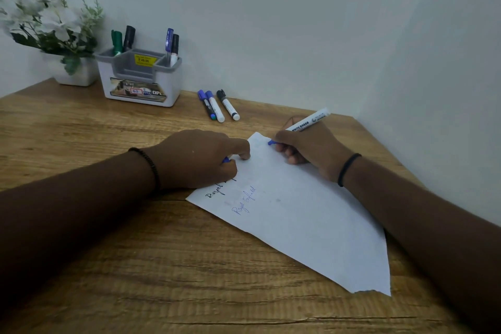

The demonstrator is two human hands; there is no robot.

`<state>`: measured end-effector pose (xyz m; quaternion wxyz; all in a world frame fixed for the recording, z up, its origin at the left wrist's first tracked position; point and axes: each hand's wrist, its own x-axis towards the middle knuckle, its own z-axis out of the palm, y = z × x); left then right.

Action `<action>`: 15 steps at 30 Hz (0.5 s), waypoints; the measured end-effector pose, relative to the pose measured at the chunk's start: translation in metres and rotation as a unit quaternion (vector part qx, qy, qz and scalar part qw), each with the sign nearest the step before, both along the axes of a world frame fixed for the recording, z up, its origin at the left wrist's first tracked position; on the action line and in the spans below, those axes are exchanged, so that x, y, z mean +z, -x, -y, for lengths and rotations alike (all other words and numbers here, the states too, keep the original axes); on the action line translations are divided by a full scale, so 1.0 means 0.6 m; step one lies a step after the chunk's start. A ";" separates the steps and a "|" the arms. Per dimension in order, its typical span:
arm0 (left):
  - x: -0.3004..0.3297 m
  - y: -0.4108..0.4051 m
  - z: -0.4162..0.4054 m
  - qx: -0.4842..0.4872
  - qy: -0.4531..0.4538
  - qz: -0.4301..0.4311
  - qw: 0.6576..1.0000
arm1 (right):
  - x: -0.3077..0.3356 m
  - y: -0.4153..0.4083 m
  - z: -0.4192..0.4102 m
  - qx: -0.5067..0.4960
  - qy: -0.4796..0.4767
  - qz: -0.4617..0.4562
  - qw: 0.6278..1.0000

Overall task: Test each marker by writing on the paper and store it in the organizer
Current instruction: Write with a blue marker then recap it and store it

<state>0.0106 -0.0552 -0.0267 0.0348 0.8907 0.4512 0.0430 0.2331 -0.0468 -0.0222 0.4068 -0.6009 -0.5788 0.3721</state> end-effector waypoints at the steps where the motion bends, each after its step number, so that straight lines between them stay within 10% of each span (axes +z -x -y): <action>1: 0.000 -0.001 0.000 0.000 0.001 0.000 1.000 | 0.001 0.000 0.000 0.008 0.001 0.003 1.000; 15: 0.003 -0.002 0.001 -0.002 0.004 0.000 1.000 | 0.001 -0.011 -0.005 -0.032 0.000 0.020 0.999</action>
